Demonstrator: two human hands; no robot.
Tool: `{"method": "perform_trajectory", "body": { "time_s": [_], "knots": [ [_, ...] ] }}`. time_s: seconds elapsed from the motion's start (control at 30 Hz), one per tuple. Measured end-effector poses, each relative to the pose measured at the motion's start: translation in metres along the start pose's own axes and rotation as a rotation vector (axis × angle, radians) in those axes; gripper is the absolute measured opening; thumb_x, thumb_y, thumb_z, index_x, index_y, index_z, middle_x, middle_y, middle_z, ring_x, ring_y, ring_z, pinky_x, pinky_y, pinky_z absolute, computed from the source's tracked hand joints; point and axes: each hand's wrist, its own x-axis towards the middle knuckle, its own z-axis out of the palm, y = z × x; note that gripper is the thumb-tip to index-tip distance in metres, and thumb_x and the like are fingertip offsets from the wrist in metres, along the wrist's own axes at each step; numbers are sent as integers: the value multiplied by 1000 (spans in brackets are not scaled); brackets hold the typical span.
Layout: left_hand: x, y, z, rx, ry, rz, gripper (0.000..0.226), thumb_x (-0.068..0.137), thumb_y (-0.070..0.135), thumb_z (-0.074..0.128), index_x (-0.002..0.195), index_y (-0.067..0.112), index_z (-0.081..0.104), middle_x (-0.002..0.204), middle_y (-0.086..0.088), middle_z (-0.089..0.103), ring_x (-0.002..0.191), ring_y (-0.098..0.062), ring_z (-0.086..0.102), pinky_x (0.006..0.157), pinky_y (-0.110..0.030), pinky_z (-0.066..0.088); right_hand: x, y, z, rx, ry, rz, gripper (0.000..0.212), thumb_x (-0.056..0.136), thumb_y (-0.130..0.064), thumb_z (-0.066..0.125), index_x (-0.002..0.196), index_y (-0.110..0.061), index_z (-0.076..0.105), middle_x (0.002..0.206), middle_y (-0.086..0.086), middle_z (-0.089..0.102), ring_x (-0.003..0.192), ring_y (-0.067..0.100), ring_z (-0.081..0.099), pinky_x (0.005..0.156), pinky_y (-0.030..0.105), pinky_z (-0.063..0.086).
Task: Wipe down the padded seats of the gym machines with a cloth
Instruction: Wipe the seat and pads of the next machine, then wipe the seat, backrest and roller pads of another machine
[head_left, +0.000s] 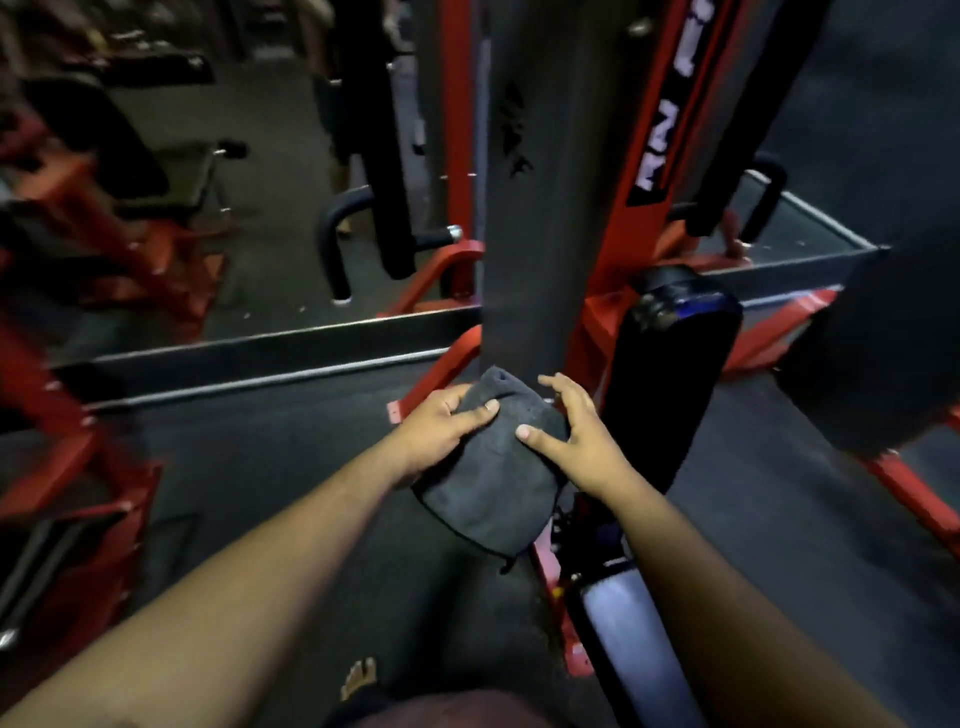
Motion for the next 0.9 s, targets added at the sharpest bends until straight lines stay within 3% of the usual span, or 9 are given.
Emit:
{"method": "perform_trajectory", "body": {
  "time_s": [0.07, 0.17, 0.27, 0.37, 0.47, 0.63, 0.7, 0.8, 0.9],
  "knots": [
    [-26, -4, -21, -33, 87, -20, 30, 96, 36, 70, 120, 17, 73, 115, -10, 76, 113, -29, 71, 102, -46, 54, 9, -17, 19, 115, -174, -84, 81, 80, -51, 82, 149, -30, 45, 150, -9, 50, 136, 3, 48, 113, 25, 39],
    [-58, -8, -51, -8, 199, -11, 21, 101, 24, 65, 116, 12, 73, 109, -6, 78, 104, -20, 73, 92, -36, 57, 23, -43, 50, 102, -219, -155, 37, 81, -42, 83, 113, -31, 69, 108, -12, 74, 101, -1, 68, 89, 26, 52],
    [-97, -19, -96, 95, 345, -10, 22, 96, 33, 71, 110, 16, 73, 104, 2, 78, 98, -12, 72, 88, -32, 58, 39, -74, 94, 93, -300, -230, 15, 89, -32, 79, 97, -21, 70, 93, -4, 75, 86, 7, 67, 82, 32, 53],
    [-143, -40, -144, 267, 285, -150, 52, 80, 45, 86, 123, 24, 68, 115, 8, 76, 109, -8, 71, 97, -31, 55, 49, -108, 139, 131, -405, -258, 10, 95, -25, 73, 97, -16, 67, 92, -2, 71, 82, 0, 63, 77, 21, 51],
    [-192, -74, -187, 284, 265, -274, 34, 80, 27, 89, 109, 17, 73, 99, 12, 78, 90, -1, 70, 82, -20, 54, 55, -140, 188, 155, -466, -233, 6, 98, -22, 68, 96, -17, 66, 86, -9, 68, 73, -6, 61, 69, 14, 49],
    [-270, -112, -255, -17, 707, -245, 33, 78, 27, 89, 98, 7, 72, 85, 5, 73, 79, -7, 66, 74, -24, 51, 62, -182, 271, 163, -460, -204, 19, 98, -34, 68, 93, -16, 66, 83, -6, 71, 69, -3, 63, 64, 14, 49],
    [-292, -118, -271, -215, 887, -175, 31, 83, 22, 84, 105, 4, 70, 89, 2, 75, 83, -11, 68, 73, -22, 54, 63, -197, 301, 178, -466, -184, 23, 96, -38, 70, 91, -15, 65, 83, -4, 72, 70, 2, 64, 65, 19, 50],
    [-313, -124, -291, -507, 1115, -42, 38, 90, 17, 77, 120, -3, 64, 108, -13, 76, 101, -27, 71, 89, -35, 58, 63, -220, 354, 181, -503, -150, 38, 87, -57, 73, 95, -20, 66, 90, -1, 74, 83, 11, 69, 75, 31, 55],
    [-329, -129, -312, -759, 1242, 85, 34, 90, 12, 74, 120, -1, 65, 116, -20, 73, 106, -31, 71, 93, -41, 59, 61, -247, 403, 262, -598, -69, 31, 88, -46, 77, 104, -22, 68, 99, -2, 77, 91, 14, 74, 80, 34, 58]
  ]
}}
